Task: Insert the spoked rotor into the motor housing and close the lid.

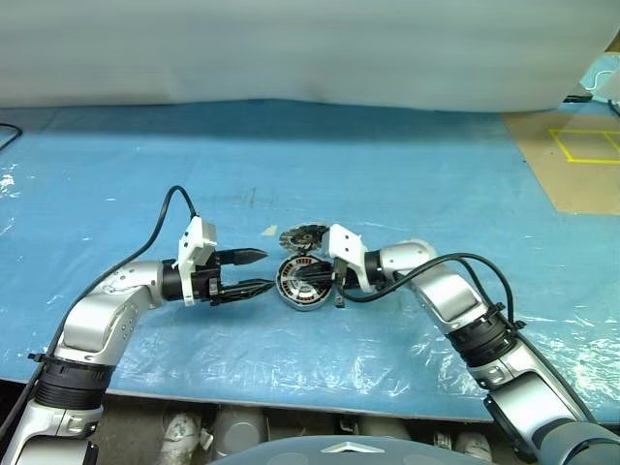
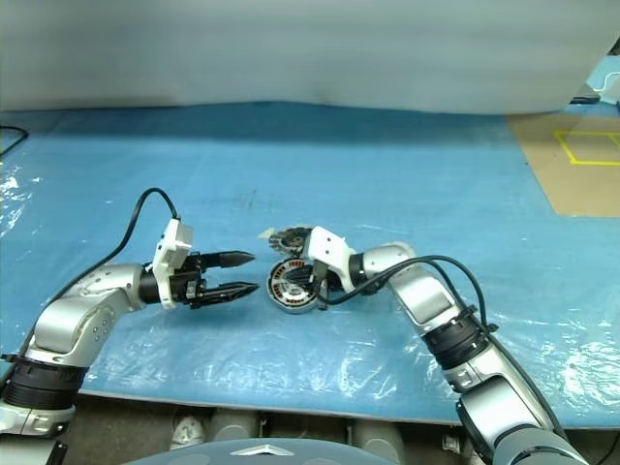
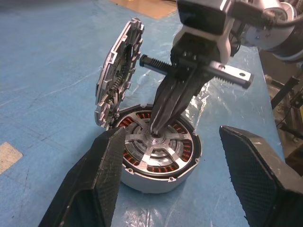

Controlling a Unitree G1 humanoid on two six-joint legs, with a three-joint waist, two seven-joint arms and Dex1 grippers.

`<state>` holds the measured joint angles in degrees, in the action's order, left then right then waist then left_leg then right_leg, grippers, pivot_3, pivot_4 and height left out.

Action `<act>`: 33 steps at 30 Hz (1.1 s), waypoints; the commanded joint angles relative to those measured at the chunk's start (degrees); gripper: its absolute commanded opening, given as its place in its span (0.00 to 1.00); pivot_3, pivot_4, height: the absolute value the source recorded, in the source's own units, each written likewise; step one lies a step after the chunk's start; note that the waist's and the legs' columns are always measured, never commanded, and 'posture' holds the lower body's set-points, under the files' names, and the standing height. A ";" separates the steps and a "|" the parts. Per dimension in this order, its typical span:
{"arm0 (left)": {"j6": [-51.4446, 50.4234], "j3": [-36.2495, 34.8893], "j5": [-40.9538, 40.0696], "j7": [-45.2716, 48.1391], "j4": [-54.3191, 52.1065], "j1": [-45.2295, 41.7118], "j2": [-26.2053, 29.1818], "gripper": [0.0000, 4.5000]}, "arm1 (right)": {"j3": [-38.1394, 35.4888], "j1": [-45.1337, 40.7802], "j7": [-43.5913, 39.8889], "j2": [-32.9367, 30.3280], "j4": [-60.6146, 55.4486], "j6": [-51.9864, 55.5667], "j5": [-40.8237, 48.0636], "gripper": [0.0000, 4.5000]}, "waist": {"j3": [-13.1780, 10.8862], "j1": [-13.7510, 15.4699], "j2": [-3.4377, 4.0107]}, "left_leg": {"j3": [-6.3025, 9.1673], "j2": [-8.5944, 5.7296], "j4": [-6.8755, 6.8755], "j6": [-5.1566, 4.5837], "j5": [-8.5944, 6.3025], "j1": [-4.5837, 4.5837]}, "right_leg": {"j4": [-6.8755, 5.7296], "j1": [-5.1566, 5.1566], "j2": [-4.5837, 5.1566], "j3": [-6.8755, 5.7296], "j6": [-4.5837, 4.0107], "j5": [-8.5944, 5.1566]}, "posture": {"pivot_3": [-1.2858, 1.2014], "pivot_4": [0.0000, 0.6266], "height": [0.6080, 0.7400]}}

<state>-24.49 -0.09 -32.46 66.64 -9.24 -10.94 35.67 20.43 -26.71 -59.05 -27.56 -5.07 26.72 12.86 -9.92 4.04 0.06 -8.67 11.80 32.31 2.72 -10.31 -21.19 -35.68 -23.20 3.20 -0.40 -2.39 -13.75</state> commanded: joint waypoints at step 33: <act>4.82 -2.06 0.87 -0.50 -3.58 8.43 1.76 0.73 | -3.83 -14.65 -11.30 0.19 9.45 -3.50 1.26 0.00 | 0.00 -0.03 -0.02 | -0.02 0.13 0.07 -0.01 0.00 -0.15 | -0.06 -0.16 -0.04 -0.13 -0.13 0.07 | 0.52 0.24 1.00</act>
<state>-20.26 -0.34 -30.53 65.97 -11.30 -2.10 36.58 15.67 -42.40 -69.22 -27.03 8.11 23.26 13.56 -9.92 4.01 0.05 -8.69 11.92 32.37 2.71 -10.31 -21.30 -35.73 -23.34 3.15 -0.52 -2.51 -13.68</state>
